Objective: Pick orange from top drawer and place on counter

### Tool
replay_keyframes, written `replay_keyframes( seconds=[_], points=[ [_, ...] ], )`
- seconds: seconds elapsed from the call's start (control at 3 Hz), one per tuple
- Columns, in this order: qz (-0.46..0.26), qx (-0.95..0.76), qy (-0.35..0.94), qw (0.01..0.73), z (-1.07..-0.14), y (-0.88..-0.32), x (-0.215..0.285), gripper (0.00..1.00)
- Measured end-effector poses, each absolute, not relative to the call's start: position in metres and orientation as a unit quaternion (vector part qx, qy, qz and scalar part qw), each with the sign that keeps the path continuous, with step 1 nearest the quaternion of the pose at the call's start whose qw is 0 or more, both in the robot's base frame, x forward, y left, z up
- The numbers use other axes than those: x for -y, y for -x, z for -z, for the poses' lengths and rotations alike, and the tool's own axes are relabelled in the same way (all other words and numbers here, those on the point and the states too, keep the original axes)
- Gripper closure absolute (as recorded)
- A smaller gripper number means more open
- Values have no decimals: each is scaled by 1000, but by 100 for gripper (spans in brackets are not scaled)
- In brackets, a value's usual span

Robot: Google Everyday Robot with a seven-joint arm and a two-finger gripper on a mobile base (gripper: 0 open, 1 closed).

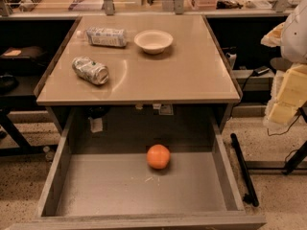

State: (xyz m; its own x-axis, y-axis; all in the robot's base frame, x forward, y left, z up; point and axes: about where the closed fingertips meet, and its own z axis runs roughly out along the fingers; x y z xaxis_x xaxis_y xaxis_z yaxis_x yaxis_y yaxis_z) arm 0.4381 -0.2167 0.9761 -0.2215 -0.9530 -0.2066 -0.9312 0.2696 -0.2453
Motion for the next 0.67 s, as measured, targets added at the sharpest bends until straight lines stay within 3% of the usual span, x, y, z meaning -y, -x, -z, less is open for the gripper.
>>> replay_keyframes(
  seconds=[0.67],
  points=[
    [20, -774, 612, 160, -958, -433, 211, 0]
  ],
)
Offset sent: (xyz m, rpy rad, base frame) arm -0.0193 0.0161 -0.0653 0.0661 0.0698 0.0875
